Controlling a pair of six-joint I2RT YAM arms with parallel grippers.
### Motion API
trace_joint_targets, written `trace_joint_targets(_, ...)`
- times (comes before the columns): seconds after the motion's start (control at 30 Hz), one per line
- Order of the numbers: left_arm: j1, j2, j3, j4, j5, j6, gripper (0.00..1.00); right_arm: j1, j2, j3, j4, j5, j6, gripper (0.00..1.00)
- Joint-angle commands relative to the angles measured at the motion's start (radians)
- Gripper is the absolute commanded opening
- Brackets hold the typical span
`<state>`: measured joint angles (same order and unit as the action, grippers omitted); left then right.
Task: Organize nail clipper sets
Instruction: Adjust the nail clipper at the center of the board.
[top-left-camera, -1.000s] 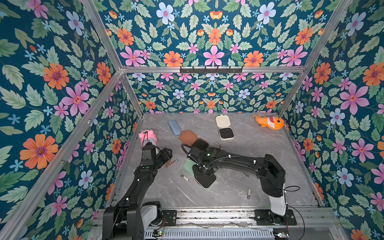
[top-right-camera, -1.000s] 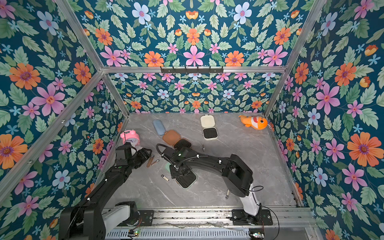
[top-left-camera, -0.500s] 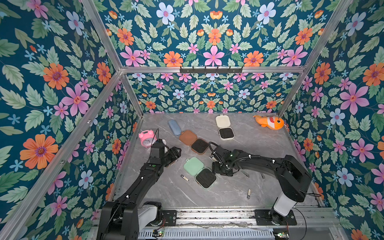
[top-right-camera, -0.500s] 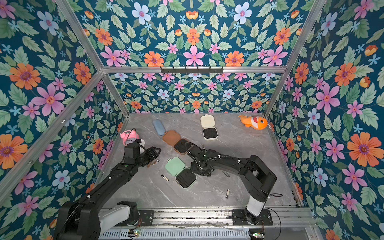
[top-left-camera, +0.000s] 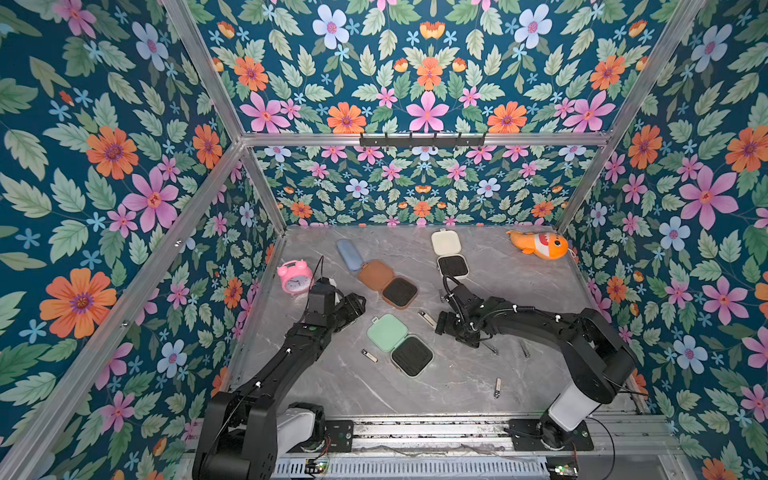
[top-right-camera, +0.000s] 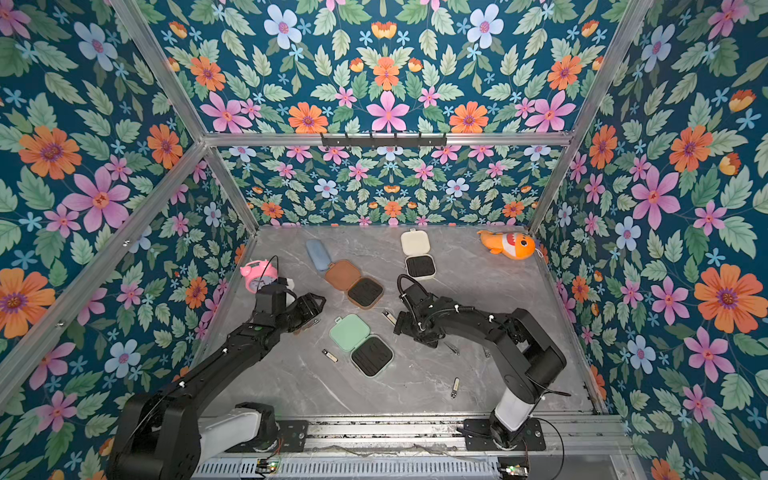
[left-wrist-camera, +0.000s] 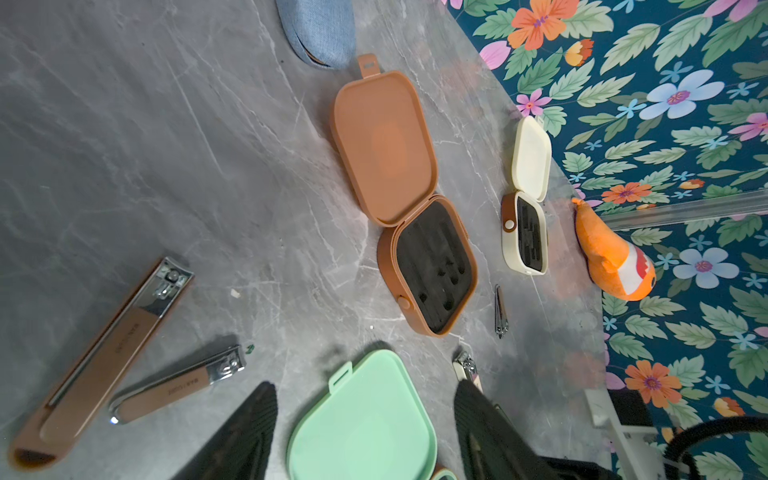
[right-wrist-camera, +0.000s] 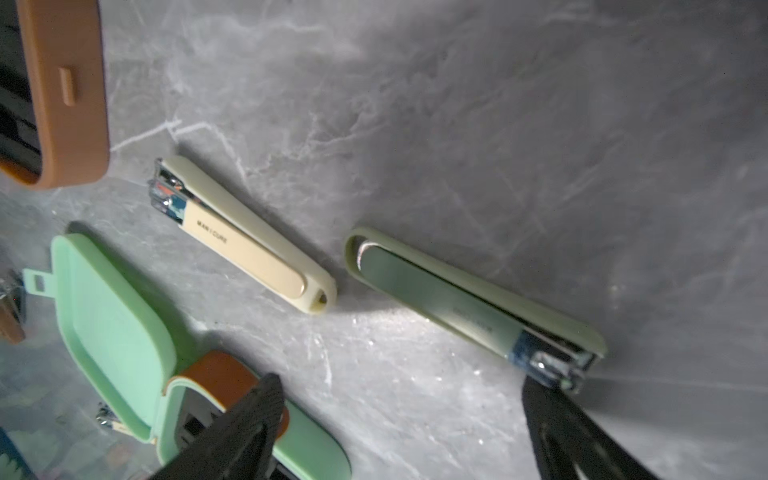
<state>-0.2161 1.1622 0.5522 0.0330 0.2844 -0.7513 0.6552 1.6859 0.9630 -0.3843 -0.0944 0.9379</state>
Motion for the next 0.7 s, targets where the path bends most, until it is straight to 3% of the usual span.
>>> trace_joint_targets(0.0,-0.001,0.007,0.0,0.033,-0.011,0.004,0.7,-0.033,0.034,0.026,-0.029,0.013,-0.036,0.92)
trace_joint_targets(0.4,-0.002,0.025,-0.035,0.081,-0.013,-0.02,0.7,-0.063,0.255,0.359,-0.286,0.158,-0.238,0.87)
trace_joint_targets(0.67,0.0,0.028,-0.046,0.092,-0.001,-0.018,0.7,-0.088,0.348,0.454,-0.331,0.181,-0.286,0.72)
